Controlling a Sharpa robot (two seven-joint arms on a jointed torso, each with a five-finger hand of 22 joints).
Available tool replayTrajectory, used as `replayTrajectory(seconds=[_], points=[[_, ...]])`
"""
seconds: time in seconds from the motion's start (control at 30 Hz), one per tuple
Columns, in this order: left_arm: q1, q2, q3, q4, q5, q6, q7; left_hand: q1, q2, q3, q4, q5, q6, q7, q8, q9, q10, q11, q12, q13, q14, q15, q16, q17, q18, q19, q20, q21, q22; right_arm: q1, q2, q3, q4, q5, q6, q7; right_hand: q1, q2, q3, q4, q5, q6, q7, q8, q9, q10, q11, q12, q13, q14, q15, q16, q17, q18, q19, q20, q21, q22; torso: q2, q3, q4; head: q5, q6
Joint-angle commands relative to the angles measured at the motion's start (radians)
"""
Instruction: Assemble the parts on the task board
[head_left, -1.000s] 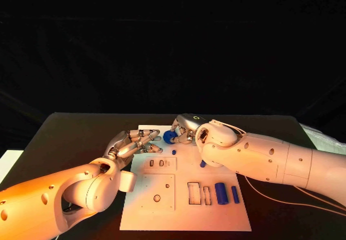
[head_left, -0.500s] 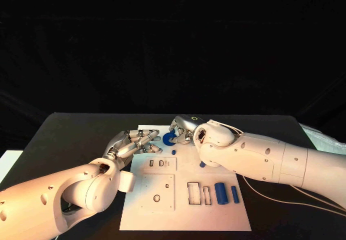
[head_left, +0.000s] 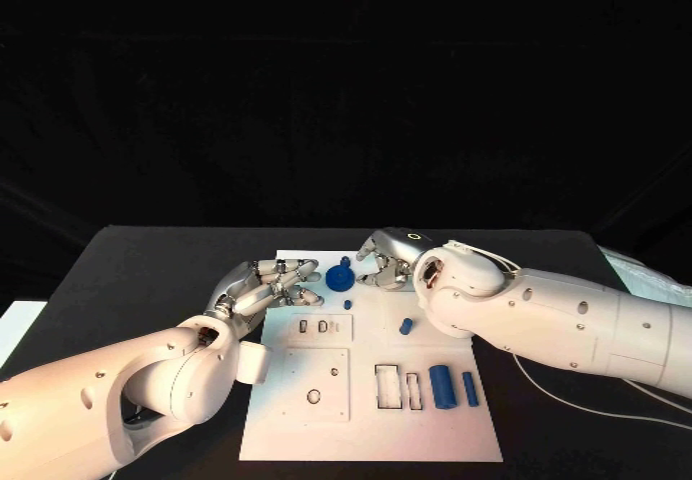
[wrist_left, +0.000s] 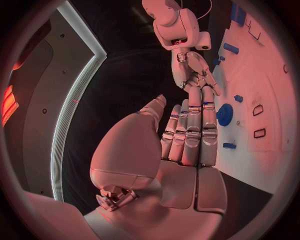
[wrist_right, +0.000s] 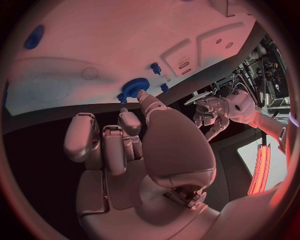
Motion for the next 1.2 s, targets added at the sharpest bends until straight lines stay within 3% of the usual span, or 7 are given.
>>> replayTrajectory(seconds=[0.03, 0.17, 0.37, 0.6, 0.8, 1.2], points=[[0.001, -0.002, 0.001, 0.001, 0.0, 0.022, 0.007, 0.008, -0.001, 0.007, -0.001, -0.001, -0.003, 0.005, -0.005, 0.0, -0.002, 0.004, -0.003, 0.001, -0.006, 0.001, -0.004, 0.002, 0.008, 0.0, 0.006, -0.006, -0.001, 0.006, -0.061, 0.004, 0.046, 0.059, -0.092, 0.093, 0.004, -0.003, -0.002, -0.006, 0.011, 0.017, -0.003, 0.01, 0.003, 0.022, -0.003, 0.034, 0.029, 0.075, 0.001, 0.006, 0.116, -0.014, 0.011, 0.002, 0.01, 0.012, -0.001, 0.0004, -0.0033, -0.004, 0.003], [0.001, -0.006, 0.001, 0.001, 0.0, 0.024, 0.008, 0.008, -0.001, 0.007, -0.001, -0.001, -0.004, 0.005, -0.005, 0.0, -0.003, 0.004, -0.004, 0.001, -0.006, 0.001, -0.004, 0.003, 0.008, 0.001, 0.006, -0.006, -0.001, 0.013, -0.165, 0.008, 0.082, 0.149, -0.134, 0.275, 0.019, -0.002, 0.006, -0.018, 0.018, 0.03, -0.005, 0.012, 0.004, 0.043, -0.005, 0.072, 0.064, 0.077, -0.002, 0.012, 0.125, -0.016, 0.015, 0.0, 0.017, 0.024, -0.003, 0.0024, -0.0113, -0.012, 0.006], [0.001, -0.009, 0.0, 0.002, 0.0, 0.024, 0.008, 0.008, -0.001, 0.007, -0.001, -0.001, -0.004, 0.005, -0.005, 0.0, -0.002, 0.004, -0.003, 0.001, -0.006, 0.001, -0.004, 0.004, 0.008, 0.001, 0.006, -0.006, -0.001, 0.016, -0.242, 0.009, 0.053, 0.228, -0.126, 0.429, 0.031, -0.007, 0.008, -0.031, -0.009, 0.035, -0.005, 0.01, 0.003, 0.036, -0.005, 0.062, 0.059, 0.076, -0.001, 0.012, 0.125, -0.016, 0.013, -0.001, 0.018, 0.025, -0.005, 0.0098, -0.0204, -0.011, 0.01], [0.0, -0.008, 0.0, 0.0, 0.0, 0.025, 0.008, 0.008, -0.001, 0.007, -0.001, -0.001, -0.004, 0.005, -0.005, 0.0, -0.002, 0.004, -0.003, 0.001, -0.006, 0.001, -0.004, 0.004, 0.008, 0.001, 0.006, -0.006, -0.001, 0.01, -0.272, 0.009, -0.044, 0.269, -0.081, 0.487, 0.037, -0.016, 0.005, -0.039, -0.012, 0.034, -0.004, 0.006, 0.002, 0.03, -0.005, 0.053, 0.054, 0.076, -0.001, 0.014, 0.129, -0.016, 0.013, 0.0, 0.018, 0.027, -0.006, 0.0143, -0.0225, -0.019, 0.013], [0.0, -0.007, 0.0, -0.003, 0.0, 0.026, 0.008, 0.008, -0.001, 0.007, -0.001, -0.001, -0.004, 0.005, -0.005, 0.0, -0.002, 0.004, -0.003, 0.001, -0.006, 0.001, -0.004, 0.004, 0.008, 0.001, 0.006, -0.006, -0.001, -0.007, -0.27, 0.008, -0.113, 0.295, -0.043, 0.507, 0.038, -0.023, 0.001, -0.042, -0.008, 0.031, -0.004, 0.004, 0.001, 0.026, -0.004, 0.047, 0.05, 0.077, -0.001, 0.015, 0.131, -0.016, 0.012, 0.0, 0.018, 0.027, -0.004, 0.0131, -0.0209, -0.023, 0.011], [-0.002, -0.006, 0.0, -0.008, 0.0, 0.026, 0.008, 0.008, -0.001, 0.007, -0.001, -0.001, -0.004, 0.005, -0.005, 0.0, -0.002, 0.004, -0.003, 0.001, -0.006, 0.001, -0.004, 0.004, 0.008, 0.001, 0.006, -0.006, -0.001, -0.04, -0.258, 0.008, -0.154, 0.306, -0.002, 0.518, 0.035, -0.028, -0.005, -0.043, -0.006, 0.028, -0.003, 0.001, 0.0, 0.023, -0.003, 0.041, 0.046, 0.077, 0.0, 0.015, 0.132, -0.016, 0.01, 0.001, 0.017, 0.024, -0.005, 0.0091, -0.0204, -0.026, 0.005]])
